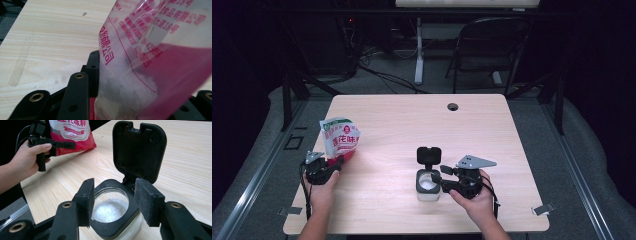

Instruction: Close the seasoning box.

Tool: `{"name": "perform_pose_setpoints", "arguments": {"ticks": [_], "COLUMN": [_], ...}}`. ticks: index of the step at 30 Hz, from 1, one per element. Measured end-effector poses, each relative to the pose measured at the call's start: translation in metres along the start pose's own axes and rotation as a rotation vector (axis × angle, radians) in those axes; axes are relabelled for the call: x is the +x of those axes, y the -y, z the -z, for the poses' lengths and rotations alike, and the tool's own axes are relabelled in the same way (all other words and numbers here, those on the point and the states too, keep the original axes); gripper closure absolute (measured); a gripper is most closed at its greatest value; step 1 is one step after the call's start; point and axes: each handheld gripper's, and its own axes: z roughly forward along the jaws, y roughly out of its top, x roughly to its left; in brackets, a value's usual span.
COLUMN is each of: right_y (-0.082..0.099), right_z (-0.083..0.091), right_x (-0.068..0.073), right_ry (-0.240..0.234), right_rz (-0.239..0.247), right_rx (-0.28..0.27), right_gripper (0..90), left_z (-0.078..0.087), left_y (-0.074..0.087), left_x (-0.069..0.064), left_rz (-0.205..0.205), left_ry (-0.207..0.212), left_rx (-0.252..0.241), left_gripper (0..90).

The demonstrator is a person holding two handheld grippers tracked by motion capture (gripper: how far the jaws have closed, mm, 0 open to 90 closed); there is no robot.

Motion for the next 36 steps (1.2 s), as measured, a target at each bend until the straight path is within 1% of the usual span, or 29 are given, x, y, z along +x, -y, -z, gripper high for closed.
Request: {"name": "perform_pose_setpoints", "arguments": {"ticks": [2, 5, 8, 9, 11, 12, 13, 14, 15, 18, 20, 22, 23, 25, 28, 29, 31, 33, 34, 36], "right_y": [0.0, -0.001, -0.003, -0.004, -0.004, -0.005, -0.005, -0.006, -0.007, -0.01, -0.011, -0.012, -0.012, -0.013, -0.014, -0.014, -0.014, -0.014, -0.014, -0.014], "right_z": [0.0, 0.0, -0.002, -0.003, -0.005, -0.006, -0.007, -0.008, -0.009, -0.009, -0.01, -0.01, -0.011, -0.012, -0.013, -0.014, -0.015, -0.016, -0.016, -0.016], "right_x": [0.001, 0.001, 0.002, 0.002, 0.002, 0.003, 0.003, 0.003, 0.003, 0.003, 0.003, 0.003, 0.003, 0.004, 0.004, 0.005, 0.005, 0.006, 0.006, 0.005], "right_ry": [-0.001, 0.001, -0.004, -0.006, -0.009, -0.01, -0.01, -0.016, -0.017, -0.025, -0.028, -0.028, -0.03, -0.034, -0.036, -0.039, -0.039, -0.042, -0.043, -0.042], "right_rz": [0.001, 0.002, 0.0, 0.002, 0.006, 0.005, 0.01, 0.01, 0.012, 0.013, 0.007, 0.009, 0.015, 0.011, 0.018, 0.014, 0.016, 0.013, 0.015, 0.015], "right_rx": [-0.001, -0.006, -0.013, -0.013, -0.007, -0.005, 0.001, -0.001, -0.003, -0.01, -0.019, -0.019, -0.014, -0.018, -0.013, -0.018, -0.014, -0.017, -0.015, -0.015], "right_gripper": [50.7, 50.7, 50.7, 50.7, 50.7, 50.7, 50.7, 50.6, 50.6, 50.5, 50.5, 50.4, 50.4, 50.4, 50.4, 50.4, 50.4, 50.4, 50.4, 50.3], "left_z": [0.0, 0.001, 0.002, 0.003, 0.005, 0.004, 0.006, 0.006, 0.008, 0.012, 0.016, 0.02, 0.022, 0.028, 0.038, 0.041, 0.044, 0.046, 0.047, 0.046], "left_y": [0.0, 0.001, 0.003, 0.004, 0.004, 0.004, 0.005, 0.005, 0.005, 0.005, 0.003, 0.001, 0.0, -0.004, -0.01, -0.012, -0.013, -0.014, -0.015, -0.015], "left_x": [0.0, -0.001, -0.001, -0.001, 0.001, 0.001, 0.002, 0.001, 0.0, -0.005, -0.008, -0.012, -0.013, -0.02, -0.029, -0.032, -0.037, -0.041, -0.042, -0.044], "left_rz": [0.005, -0.008, -0.022, -0.016, -0.021, -0.022, -0.037, -0.046, -0.058, -0.103, -0.116, -0.128, -0.137, -0.156, -0.193, -0.203, -0.204, -0.214, -0.217, -0.213], "left_ry": [0.001, 0.001, 0.001, -0.002, 0.008, 0.016, 0.022, 0.023, 0.019, 0.017, 0.023, 0.044, 0.047, 0.052, 0.063, 0.066, 0.088, 0.099, 0.104, 0.119], "left_rx": [-0.003, 0.003, 0.002, -0.003, 0.004, -0.01, -0.006, -0.016, -0.01, -0.037, -0.05, -0.074, -0.083, -0.113, -0.157, -0.158, -0.174, -0.173, -0.165, -0.162], "left_gripper": [65.4, 64.1, 58.9, 57.4, 52.7, 49.8, 48.3, 47.8, 47.4, 44.3, 43.0, 42.7, 42.7, 42.6, 42.6, 42.6, 42.6, 42.9, 43.0, 43.4]}}
